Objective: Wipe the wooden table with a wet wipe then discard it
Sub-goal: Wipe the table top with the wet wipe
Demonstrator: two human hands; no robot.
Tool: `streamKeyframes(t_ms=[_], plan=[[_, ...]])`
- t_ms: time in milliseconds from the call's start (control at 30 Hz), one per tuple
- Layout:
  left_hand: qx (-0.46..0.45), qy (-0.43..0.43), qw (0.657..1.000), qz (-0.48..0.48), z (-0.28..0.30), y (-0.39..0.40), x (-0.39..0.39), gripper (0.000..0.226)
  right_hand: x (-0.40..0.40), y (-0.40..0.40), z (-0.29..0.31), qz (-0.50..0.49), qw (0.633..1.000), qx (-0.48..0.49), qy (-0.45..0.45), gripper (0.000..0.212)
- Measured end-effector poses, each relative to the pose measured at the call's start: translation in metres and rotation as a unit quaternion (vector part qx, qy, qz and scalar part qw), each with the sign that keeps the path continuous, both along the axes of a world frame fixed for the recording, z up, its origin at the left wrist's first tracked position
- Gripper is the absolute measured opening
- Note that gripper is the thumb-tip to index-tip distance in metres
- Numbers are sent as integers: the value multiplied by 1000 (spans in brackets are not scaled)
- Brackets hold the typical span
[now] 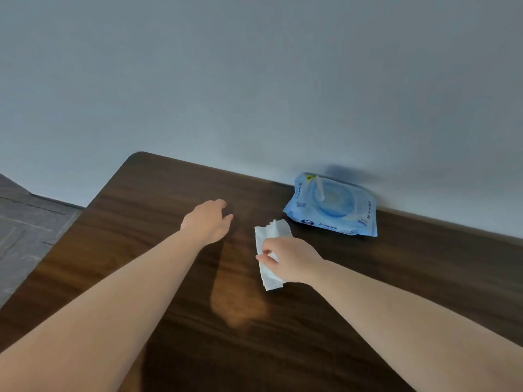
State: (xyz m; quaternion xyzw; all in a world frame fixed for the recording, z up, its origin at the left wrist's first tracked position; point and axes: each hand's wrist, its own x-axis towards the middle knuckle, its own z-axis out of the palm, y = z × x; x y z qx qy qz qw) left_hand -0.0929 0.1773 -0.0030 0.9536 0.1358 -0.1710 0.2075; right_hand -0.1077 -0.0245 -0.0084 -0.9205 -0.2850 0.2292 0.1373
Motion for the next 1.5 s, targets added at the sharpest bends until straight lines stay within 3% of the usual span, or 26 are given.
streamKeyframes(t_ms=[167,300,433,800,1233,1500], plan=[[13,75,997,-18,-18,19,-15,55,8,3,-22,-27,995,-60,-70,20],[68,85,992,-61,-30,28,-26,61,12,6,-43,-19,991,-128,-27,55],[118,102,985,-74,-45,54,-41,72,4,16,-68,-23,984,-174,-28,67],[173,111,979,-9,-76,147,-101,103,9,141,-98,-29,990,-106,-89,65],[135,15,990,23,-95,159,-110,103,48,319,-108,27,993,-48,-102,63],[139,19,990,22,-98,159,-111,105,48,327,-109,52,991,-33,-122,62]])
